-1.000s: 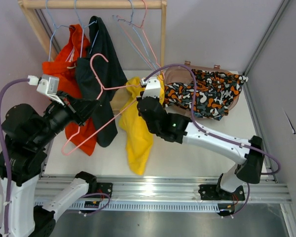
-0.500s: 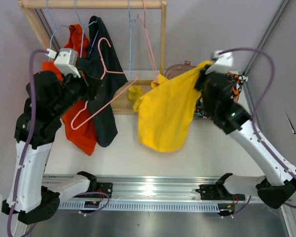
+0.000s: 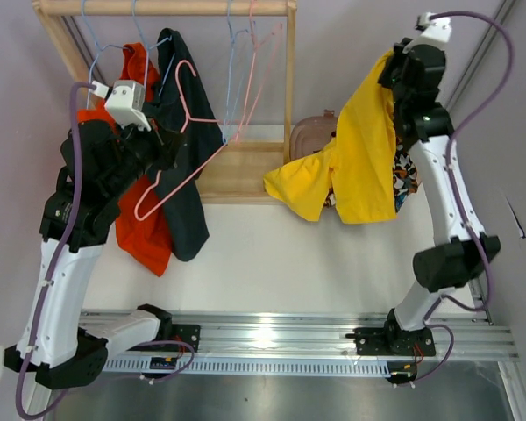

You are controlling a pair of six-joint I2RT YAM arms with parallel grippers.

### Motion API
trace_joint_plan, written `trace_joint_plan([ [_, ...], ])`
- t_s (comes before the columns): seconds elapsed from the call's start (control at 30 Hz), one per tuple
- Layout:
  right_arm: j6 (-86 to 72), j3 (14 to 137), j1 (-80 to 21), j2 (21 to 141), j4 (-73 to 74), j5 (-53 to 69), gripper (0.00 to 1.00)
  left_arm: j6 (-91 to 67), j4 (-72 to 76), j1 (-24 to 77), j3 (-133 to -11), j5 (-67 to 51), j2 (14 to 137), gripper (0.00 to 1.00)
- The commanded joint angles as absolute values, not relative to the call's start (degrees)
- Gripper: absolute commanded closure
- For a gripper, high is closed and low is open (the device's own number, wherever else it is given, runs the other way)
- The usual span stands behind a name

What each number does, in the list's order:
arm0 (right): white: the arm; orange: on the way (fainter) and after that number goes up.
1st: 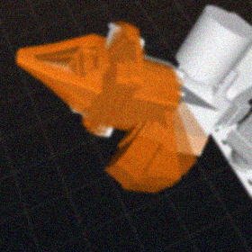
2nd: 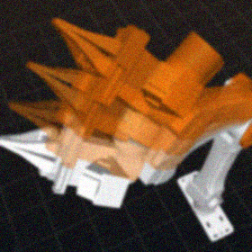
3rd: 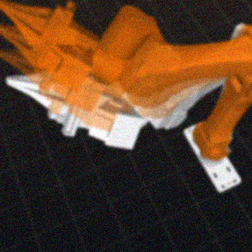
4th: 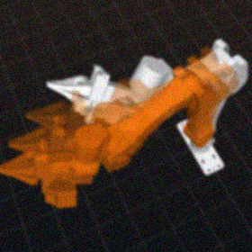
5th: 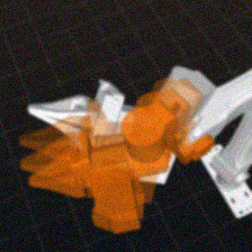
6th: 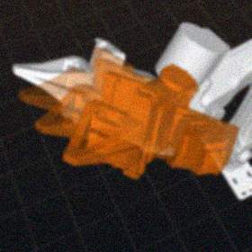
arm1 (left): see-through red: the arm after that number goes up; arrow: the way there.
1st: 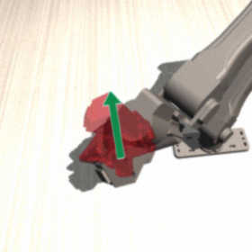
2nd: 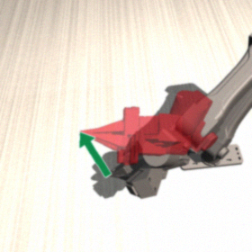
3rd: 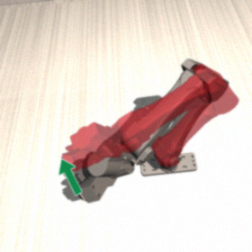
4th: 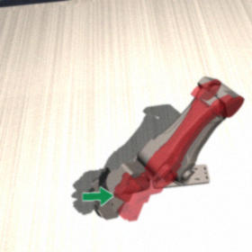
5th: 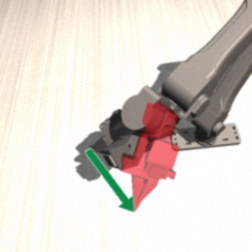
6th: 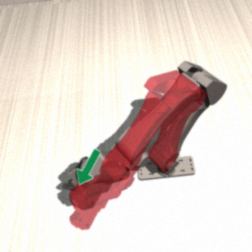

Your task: Remove the shorts from the hanger

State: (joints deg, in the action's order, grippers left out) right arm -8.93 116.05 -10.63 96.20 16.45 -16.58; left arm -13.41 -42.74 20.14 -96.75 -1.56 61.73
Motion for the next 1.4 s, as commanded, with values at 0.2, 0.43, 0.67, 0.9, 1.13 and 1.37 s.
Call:
trace_joint_plan([
  [0.2,-11.7,111.5,-7.3,110.3,15.1,-11.3,1.00,-11.5,-38.7,19.6,-101.0,3.3,67.8,1.00],
  [0.43,-17.8,87.7,-6.8,99.0,7.2,-9.4,0.01,-10.6,-39.2,19.0,-110.7,4.6,74.3,1.00],
  [0.67,-21.3,65.5,-7.5,81.8,2.6,-9.6,0.01,-8.2,-39.3,18.9,-122.4,7.6,80.1,1.00],
  [0.9,-24.5,52.3,-8.2,65.8,3.9,-6.2,0.01,-8.0,-36.1,18.1,-130.7,8.7,89.7,1.00],
  [1.13,-23.4,47.6,-8.2,56.1,8.9,-6.7,0.00,-10.5,-33.0,16.4,-134.2,6.6,97.7,1.00],
  [1.37,-23.0,45.2,-8.2,53.3,9.8,-7.4,0.01,-13.2,-33.4,16.3,-135.9,2.7,100.4,1.00],
])
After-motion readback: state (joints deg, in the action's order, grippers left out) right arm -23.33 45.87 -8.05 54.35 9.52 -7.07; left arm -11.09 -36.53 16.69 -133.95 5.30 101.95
